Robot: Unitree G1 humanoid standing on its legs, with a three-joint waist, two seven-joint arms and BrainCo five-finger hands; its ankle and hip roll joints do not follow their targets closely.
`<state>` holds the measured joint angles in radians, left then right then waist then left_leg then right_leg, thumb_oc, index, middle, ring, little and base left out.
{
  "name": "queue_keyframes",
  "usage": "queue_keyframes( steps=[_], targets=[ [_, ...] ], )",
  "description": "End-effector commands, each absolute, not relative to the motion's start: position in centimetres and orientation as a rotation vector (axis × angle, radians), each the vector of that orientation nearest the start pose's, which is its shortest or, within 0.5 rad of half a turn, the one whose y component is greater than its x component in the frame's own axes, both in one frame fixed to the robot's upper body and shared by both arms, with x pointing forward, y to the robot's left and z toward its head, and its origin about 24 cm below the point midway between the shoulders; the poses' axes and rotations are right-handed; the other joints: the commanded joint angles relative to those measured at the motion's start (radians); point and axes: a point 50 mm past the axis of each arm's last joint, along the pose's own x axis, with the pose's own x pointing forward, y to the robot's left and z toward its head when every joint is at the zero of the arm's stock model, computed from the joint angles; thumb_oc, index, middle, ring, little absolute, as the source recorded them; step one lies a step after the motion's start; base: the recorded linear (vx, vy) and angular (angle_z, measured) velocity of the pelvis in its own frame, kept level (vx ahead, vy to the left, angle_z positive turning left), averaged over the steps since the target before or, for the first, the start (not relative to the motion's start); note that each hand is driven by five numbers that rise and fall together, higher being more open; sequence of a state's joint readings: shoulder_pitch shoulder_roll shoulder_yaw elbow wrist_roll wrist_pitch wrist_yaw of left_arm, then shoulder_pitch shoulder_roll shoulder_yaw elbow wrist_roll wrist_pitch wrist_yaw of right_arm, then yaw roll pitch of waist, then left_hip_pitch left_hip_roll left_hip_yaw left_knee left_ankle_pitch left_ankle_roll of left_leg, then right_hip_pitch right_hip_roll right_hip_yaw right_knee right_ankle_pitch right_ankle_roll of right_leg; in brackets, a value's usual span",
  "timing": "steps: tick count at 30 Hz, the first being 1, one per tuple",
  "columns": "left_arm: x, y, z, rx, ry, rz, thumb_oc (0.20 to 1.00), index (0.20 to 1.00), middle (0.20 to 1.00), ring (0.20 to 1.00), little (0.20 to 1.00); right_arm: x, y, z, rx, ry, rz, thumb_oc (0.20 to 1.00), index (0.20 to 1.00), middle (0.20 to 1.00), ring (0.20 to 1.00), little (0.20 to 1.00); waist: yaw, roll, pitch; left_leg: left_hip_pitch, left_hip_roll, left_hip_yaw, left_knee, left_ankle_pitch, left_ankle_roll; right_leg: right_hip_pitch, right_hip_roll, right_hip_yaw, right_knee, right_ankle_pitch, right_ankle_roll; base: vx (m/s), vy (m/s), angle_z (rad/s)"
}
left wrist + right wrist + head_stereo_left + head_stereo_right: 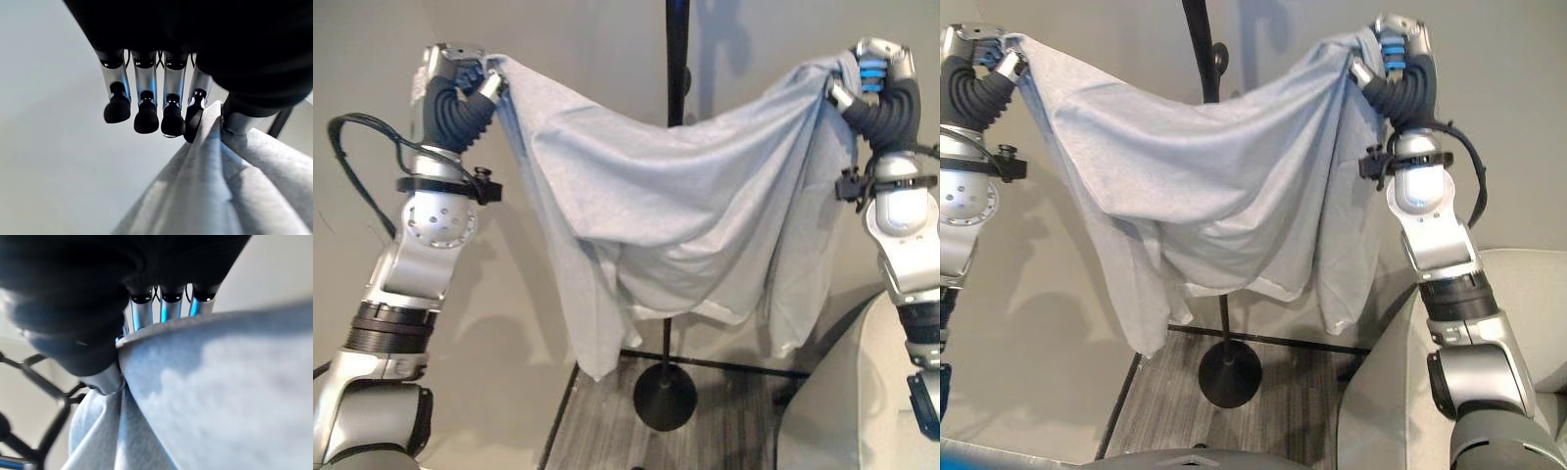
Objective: Hang the clothes on the sofa on the clothes rack.
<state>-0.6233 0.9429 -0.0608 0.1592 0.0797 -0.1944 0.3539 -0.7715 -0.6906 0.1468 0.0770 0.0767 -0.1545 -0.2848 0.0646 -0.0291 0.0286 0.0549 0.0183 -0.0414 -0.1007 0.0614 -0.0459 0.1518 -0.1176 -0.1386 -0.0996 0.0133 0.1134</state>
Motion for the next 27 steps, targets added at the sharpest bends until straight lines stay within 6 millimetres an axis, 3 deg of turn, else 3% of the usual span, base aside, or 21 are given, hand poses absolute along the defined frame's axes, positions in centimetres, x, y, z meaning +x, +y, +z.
queue_keyframes(
  steps=[1,4,5,8,15,18,21,27],
  targets=[
    [29.4,28.8,33.1,0.797,-0.922,0.531,0.200,0.200,0.200,0.200,0.200,32.0,-19.0,32.2,-0.542,-0.980,-0.136,0.200,0.200,0.200,0.200,0.200,0.042,-0.028,-0.072,0.044,0.069,0.050,0.013,-0.098,-0.044,-0.013,-0.119,-0.044,0.015,0.010,0.104,0.02,0.005,0.04],
    [29.3,29.2,33.5,0.800,-0.917,0.549,0.200,0.200,0.200,0.200,0.200,32.1,-18.8,32.5,-0.543,-0.982,-0.131,0.200,0.200,0.200,0.200,0.200,0.044,-0.028,-0.072,0.043,0.070,0.049,0.013,-0.097,-0.045,-0.013,-0.119,-0.046,0.015,0.009,0.105,0.01,0.006,0.05],
    [29.3,30.4,34.8,0.822,-0.905,0.596,0.200,0.200,0.200,0.200,0.200,32.6,-18.1,33.5,-0.575,-0.984,-0.111,0.200,0.200,0.200,0.200,0.200,0.047,-0.027,-0.073,0.037,0.070,0.045,0.013,-0.096,-0.046,-0.016,-0.118,-0.051,0.015,0.010,0.106,0.01,0.020,0.04],
    [30.1,31.3,36.2,0.863,-0.852,0.631,0.200,0.200,0.200,0.200,0.200,33.9,-17.5,34.4,-0.632,-0.951,-0.105,0.200,0.200,0.200,0.200,0.200,0.042,-0.021,-0.078,0.033,0.072,0.047,0.013,-0.091,-0.049,-0.021,-0.117,-0.055,0.015,0.014,0.110,0.01,0.020,0.06],
    [33.0,31.2,38.5,0.946,-0.722,0.645,0.200,0.200,0.200,0.200,0.200,37.5,-17.1,35.2,-0.724,-0.787,-0.134,0.200,0.200,0.200,0.200,0.200,0.035,-0.018,-0.062,0.004,0.070,0.045,0.013,-0.077,-0.053,-0.049,-0.120,-0.063,0.018,0.031,0.120,-0.02,0.018,0.08],
    [34.4,31.5,37.8,0.963,-0.623,0.662,0.200,0.200,0.200,0.200,0.200,39.3,-17.1,33.5,-0.801,-0.666,-0.155,0.200,0.200,0.200,0.200,0.200,0.028,-0.018,-0.045,-0.017,0.072,0.045,0.013,-0.067,-0.055,-0.070,-0.121,-0.066,0.020,0.040,0.121,-0.07,0.020,0.02],
    [35.2,30.9,37.0,0.970,-0.593,0.637,0.200,0.200,0.200,0.200,0.200,40.2,-18.6,32.1,-0.865,-0.560,-0.217,0.200,0.200,0.200,0.200,0.200,0.022,-0.016,-0.023,-0.038,0.067,0.041,0.013,-0.059,-0.052,-0.093,-0.120,-0.065,0.023,0.047,0.120,-0.07,0.023,0.01],
    [36.1,29.2,36.7,0.977,-0.607,0.586,0.200,0.200,0.200,0.200,0.200,40.7,-20.6,29.6,-0.896,-0.456,-0.283,0.200,0.200,0.200,0.200,0.200,0.006,-0.008,-0.005,-0.056,0.059,0.036,0.013,-0.060,-0.046,-0.110,-0.128,-0.062,0.027,0.050,0.126,-0.01,0.016,0.03]
  ],
)
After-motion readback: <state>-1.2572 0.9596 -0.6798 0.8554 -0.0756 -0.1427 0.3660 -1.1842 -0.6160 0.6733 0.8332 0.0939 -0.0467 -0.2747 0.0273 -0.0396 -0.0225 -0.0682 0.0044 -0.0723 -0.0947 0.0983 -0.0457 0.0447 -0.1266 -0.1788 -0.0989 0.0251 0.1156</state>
